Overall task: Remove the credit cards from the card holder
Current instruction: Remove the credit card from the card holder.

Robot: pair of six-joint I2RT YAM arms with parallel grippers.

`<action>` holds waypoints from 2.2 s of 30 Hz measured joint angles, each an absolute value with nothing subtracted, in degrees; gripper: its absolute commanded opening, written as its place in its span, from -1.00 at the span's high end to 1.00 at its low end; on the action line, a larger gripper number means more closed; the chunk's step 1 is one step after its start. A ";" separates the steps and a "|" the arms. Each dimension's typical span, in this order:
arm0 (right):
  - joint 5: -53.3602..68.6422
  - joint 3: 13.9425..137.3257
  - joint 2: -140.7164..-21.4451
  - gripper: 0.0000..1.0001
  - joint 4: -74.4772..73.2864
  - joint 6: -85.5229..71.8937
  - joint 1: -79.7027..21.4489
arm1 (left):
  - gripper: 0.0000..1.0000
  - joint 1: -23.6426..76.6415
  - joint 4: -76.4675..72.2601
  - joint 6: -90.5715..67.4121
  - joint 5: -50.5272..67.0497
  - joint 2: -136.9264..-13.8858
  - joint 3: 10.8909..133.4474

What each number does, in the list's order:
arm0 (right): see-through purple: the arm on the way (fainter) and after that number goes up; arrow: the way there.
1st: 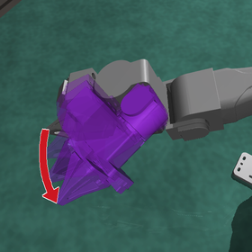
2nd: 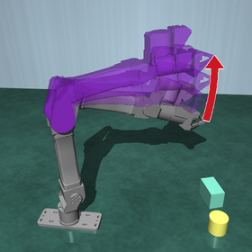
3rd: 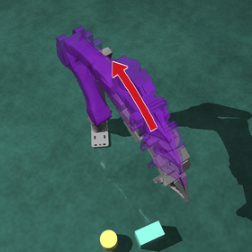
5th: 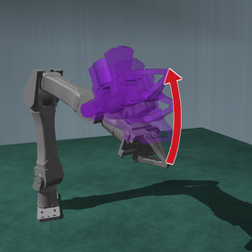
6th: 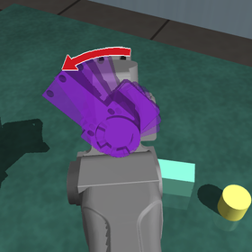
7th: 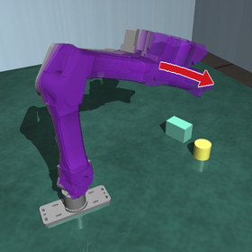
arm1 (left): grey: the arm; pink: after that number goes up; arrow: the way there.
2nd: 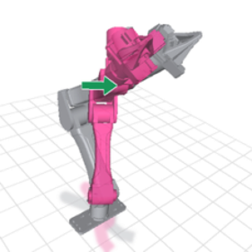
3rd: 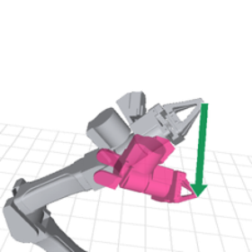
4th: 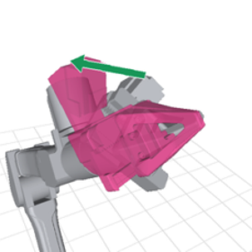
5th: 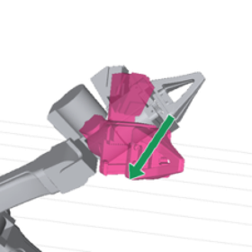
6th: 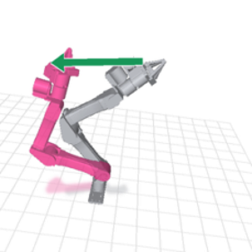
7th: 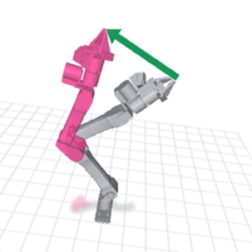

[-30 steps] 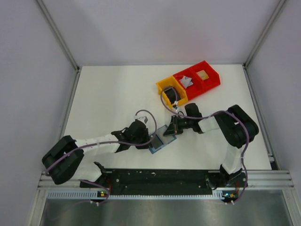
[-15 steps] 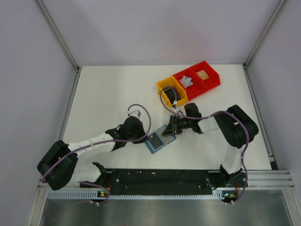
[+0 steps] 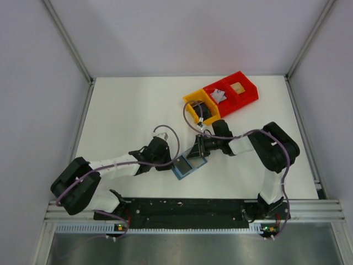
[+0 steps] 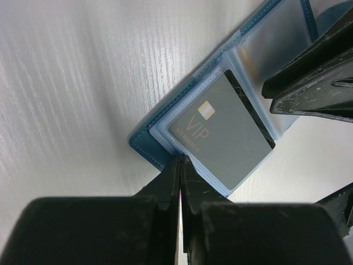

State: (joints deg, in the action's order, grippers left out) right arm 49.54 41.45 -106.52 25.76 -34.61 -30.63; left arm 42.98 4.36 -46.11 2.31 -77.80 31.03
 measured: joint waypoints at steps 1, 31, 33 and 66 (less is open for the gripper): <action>49.54 41.69 -106.87 0.63 25.63 -34.59 -30.76 | 1.00 42.98 4.12 -46.11 2.37 -77.97 31.05; 49.84 43.31 -109.38 1.00 24.25 -33.69 -31.79 | 1.00 42.83 3.46 -46.17 3.16 -78.65 31.20; 49.91 43.29 -109.38 1.00 24.23 -33.67 -31.35 | 1.00 42.83 3.44 -46.17 3.18 -78.65 31.20; 52.07 44.07 -110.89 1.00 25.93 -34.83 -31.66 | 1.00 42.83 3.42 -46.17 3.42 -78.67 31.20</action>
